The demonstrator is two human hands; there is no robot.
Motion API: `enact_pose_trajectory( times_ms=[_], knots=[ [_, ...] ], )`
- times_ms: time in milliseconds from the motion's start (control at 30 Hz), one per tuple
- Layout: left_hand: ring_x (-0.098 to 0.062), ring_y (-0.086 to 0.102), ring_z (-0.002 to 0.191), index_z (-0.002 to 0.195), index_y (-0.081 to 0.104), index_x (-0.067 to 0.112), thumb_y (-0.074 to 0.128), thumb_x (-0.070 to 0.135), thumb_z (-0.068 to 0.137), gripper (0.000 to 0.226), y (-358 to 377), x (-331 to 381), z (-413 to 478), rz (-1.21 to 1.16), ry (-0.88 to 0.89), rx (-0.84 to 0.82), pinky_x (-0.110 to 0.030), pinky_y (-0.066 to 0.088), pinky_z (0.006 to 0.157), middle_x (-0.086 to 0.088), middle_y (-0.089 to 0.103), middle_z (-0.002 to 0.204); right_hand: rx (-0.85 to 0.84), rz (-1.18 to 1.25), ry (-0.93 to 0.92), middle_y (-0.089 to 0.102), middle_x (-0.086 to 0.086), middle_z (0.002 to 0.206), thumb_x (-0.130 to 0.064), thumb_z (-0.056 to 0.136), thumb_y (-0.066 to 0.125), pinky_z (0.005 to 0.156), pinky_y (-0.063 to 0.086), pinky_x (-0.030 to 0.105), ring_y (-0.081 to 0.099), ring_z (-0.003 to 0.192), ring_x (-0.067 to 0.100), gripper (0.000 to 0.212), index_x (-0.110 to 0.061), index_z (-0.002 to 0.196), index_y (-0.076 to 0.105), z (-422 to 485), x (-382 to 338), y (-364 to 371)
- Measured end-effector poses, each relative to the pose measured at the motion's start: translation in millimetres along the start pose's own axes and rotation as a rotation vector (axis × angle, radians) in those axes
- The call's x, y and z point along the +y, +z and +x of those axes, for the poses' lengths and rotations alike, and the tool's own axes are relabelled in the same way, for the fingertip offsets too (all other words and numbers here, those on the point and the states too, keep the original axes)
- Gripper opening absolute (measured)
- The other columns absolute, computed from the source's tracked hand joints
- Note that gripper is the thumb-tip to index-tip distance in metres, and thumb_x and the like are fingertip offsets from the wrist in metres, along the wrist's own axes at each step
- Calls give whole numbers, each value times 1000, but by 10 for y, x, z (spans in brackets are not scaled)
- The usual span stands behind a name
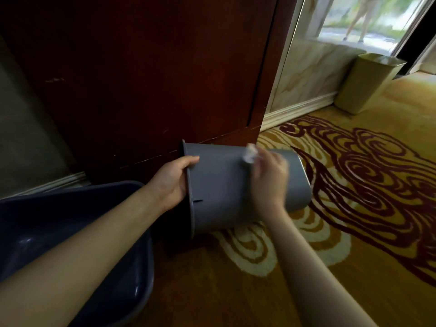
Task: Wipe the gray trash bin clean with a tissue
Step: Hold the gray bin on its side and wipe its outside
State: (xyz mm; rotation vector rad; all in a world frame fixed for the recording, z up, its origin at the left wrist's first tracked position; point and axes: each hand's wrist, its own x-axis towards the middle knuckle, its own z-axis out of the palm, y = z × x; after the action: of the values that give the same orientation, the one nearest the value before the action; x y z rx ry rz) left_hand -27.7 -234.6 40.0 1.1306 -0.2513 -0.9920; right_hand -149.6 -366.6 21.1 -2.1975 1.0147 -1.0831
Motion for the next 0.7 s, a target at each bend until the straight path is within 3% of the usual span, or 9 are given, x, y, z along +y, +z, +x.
enact_pose_trajectory(
  times_ms=[67, 133, 200, 267, 367, 467, 567, 700],
  knots=[
    [-18, 73, 66, 94, 61, 16, 41, 6, 89, 22, -35, -20, -22, -14, -10, -51, -34, 57, 56, -5, 76, 73, -119, 118, -187, 50, -4, 112, -12, 92, 49, 81, 33, 20, 43, 103, 10, 36, -21, 127, 53, -115, -397, 202],
    [-19, 73, 74, 100, 63, 20, 38, -2, 85, 37, -102, -28, -51, -22, 2, -117, -32, 58, 56, -6, 77, 81, -237, 95, -377, 55, 5, 114, -5, 89, 50, 83, 39, 30, 43, 105, 21, 39, -15, 126, 56, -186, -615, 339],
    [-18, 73, 77, 101, 65, 22, 38, -6, 80, 44, -147, -33, -95, -41, 15, -148, -29, 58, 57, -4, 77, 82, -298, 56, -444, 57, 12, 116, -1, 87, 51, 86, 42, 42, 43, 105, 29, 38, -9, 124, 59, -194, -637, 371],
    [-19, 73, 80, 99, 68, 19, 48, 0, 75, 37, -154, -48, -115, -93, 4, -172, -31, 58, 59, -6, 77, 85, -307, 43, -488, 57, 14, 117, 0, 85, 52, 86, 43, 45, 45, 104, 31, 38, -7, 122, 60, -199, -566, 334],
    [-21, 71, 91, 99, 72, 18, 49, 31, 87, 29, -79, -41, -120, -56, -40, -164, -33, 59, 67, -8, 76, 96, -266, 8, -551, 60, 11, 114, -4, 85, 52, 85, 44, 42, 49, 102, 29, 34, -8, 118, 62, -252, -441, 255],
    [-22, 72, 87, 105, 66, 15, 38, 50, 92, 47, 37, 11, -58, -4, -83, -9, -34, 58, 62, -10, 75, 97, -162, -29, -411, 61, 9, 117, -4, 87, 53, 89, 41, 38, 49, 106, 28, 31, -9, 116, 65, -201, -150, 162],
    [-22, 69, 83, 103, 61, 15, 44, 49, 90, 40, 138, 61, -12, 46, -74, 184, -37, 53, 60, -8, 70, 97, -69, -105, -201, 58, 6, 121, -5, 91, 50, 93, 38, 34, 45, 111, 24, 31, -11, 118, 64, -81, 293, 3],
    [-23, 64, 87, 108, 56, 14, 47, 40, 92, 32, 201, -19, 39, 215, 57, 368, -41, 53, 76, -7, 65, 96, 62, -147, 112, 56, 6, 123, -8, 94, 45, 97, 36, 34, 42, 117, 23, 31, -13, 119, 62, 61, 814, -256]
  ],
)
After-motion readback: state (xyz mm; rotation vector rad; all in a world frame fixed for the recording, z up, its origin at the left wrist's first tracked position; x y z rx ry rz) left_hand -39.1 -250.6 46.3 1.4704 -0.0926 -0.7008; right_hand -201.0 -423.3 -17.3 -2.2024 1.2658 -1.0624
